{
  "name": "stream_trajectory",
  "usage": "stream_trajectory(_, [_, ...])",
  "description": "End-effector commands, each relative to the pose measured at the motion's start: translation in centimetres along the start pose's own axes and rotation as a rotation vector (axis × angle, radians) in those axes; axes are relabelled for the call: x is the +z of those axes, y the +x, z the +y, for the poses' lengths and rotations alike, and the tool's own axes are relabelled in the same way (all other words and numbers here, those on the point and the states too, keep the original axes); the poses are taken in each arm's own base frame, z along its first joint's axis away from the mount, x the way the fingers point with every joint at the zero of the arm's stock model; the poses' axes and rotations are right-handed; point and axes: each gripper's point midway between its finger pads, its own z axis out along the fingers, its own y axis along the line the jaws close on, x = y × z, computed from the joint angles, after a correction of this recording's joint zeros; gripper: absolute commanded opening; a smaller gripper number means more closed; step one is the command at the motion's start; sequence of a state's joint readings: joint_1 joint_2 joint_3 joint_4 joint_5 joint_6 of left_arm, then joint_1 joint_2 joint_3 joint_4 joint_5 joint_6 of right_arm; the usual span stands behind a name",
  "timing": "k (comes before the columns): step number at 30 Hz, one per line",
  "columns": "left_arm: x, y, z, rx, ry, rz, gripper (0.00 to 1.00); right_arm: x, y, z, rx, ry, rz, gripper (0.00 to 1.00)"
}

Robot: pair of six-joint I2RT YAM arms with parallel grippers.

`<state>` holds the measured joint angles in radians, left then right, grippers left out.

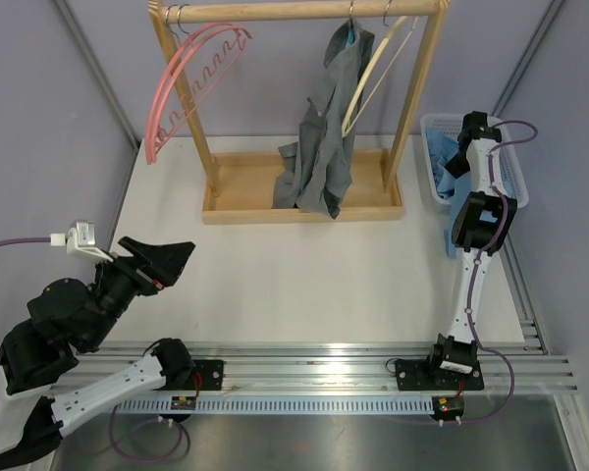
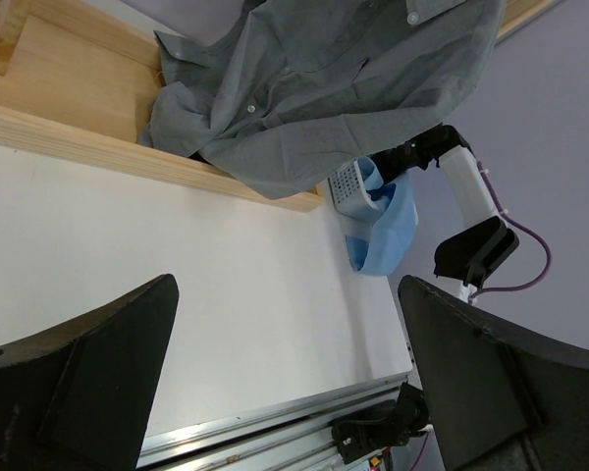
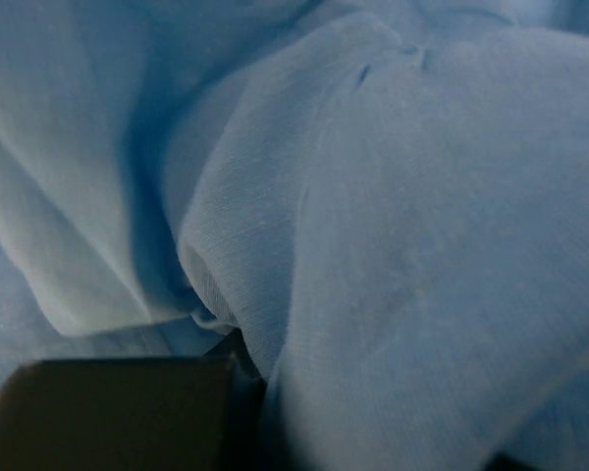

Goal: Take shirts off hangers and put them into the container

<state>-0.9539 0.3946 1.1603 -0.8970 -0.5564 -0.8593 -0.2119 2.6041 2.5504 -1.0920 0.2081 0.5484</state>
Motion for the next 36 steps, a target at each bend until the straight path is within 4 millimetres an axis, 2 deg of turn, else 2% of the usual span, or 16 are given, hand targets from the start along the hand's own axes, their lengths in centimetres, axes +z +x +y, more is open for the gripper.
stream_trajectory(1, [0.3, -0.3, -1.0, -0.026, 0.015, -0.003, 0.99, 1.0, 2.3, 0.2, -0.038, -0.025, 0.094, 0.0])
stream_trajectory(3, [0.5, -0.2, -1.1, -0.024, 0.014, 0.004, 0.99, 1.4, 2.9, 0.1, -0.049, -0.029, 0.113, 0.01])
stream_trajectory(6, [0.7, 0.0, -1.3, -0.024, 0.016, 0.011, 0.99, 0.9, 2.8, 0.5, -0.078, -0.059, 0.116, 0.28])
stream_trajectory(7, [0.7, 0.0, -1.3, -0.025, 0.017, 0.01, 0.99, 0.5, 2.4, 0.7, -0.098, -0.074, 0.103, 0.3])
stream_trajectory(10, [0.7, 0.0, -1.4, -0.026, 0.019, 0.012, 0.99, -2.7, -0.3, 1.3, -0.1, -0.118, 0.001, 0.5])
stream_trajectory(11, [0.7, 0.0, -1.4, -0.026, 0.019, 0.012, 0.99, -5.2, -1.5, 1.3, -0.09, -0.141, -0.048, 0.69])
stream_trajectory(13, [0.7, 0.1, -1.4, -0.028, 0.02, 0.015, 0.99, -8.3, -4.2, 2.1, -0.06, -0.193, -0.16, 0.82])
stream_trajectory(14, [0.8, 0.1, -1.4, -0.028, 0.021, 0.015, 0.99, -11.4, -5.2, 2.1, -0.048, -0.232, -0.217, 0.9])
stream_trajectory(16, [0.7, 0.1, -1.5, -0.028, 0.026, 0.016, 0.99, -15.2, -7.8, 3.0, -0.024, -0.315, -0.344, 0.97])
stream_trajectory(17, [0.8, 0.2, -1.5, -0.027, 0.027, 0.015, 0.99, -18.4, -8.8, 2.9, -0.015, -0.353, -0.408, 0.98])
stream_trajectory(20, [0.8, 0.1, -1.5, -0.026, 0.031, 0.01, 0.99, -24.5, -11.4, 3.1, -0.014, -0.434, -0.547, 0.99])
stream_trajectory(24, [0.8, 0.1, -1.6, -0.017, 0.037, 0.009, 0.99, -29.3, -12.1, 2.4, -0.018, -0.46, -0.595, 0.99])
stream_trajectory(28, [0.6, -0.1, -1.4, -0.012, 0.036, 0.001, 0.99, -31.8, -8.7, 1.4, -0.046, -0.49, -0.541, 1.0])
stream_trajectory(31, [0.6, 0.0, -1.3, -0.007, 0.04, 0.0, 0.99, -33.3, -3.9, 0.1, -0.111, -0.545, -0.492, 0.99])
stream_trajectory(34, [0.6, 0.2, -1.4, 0.01, 0.048, 0.009, 0.99, -35.6, 2.3, -1.3, -0.202, -0.668, -0.406, 1.0])
stream_trajectory(36, [0.8, 0.4, -1.5, 0.03, 0.051, 0.02, 0.99, -38.0, 6.1, -2.8, -0.244, -0.759, -0.386, 1.0])
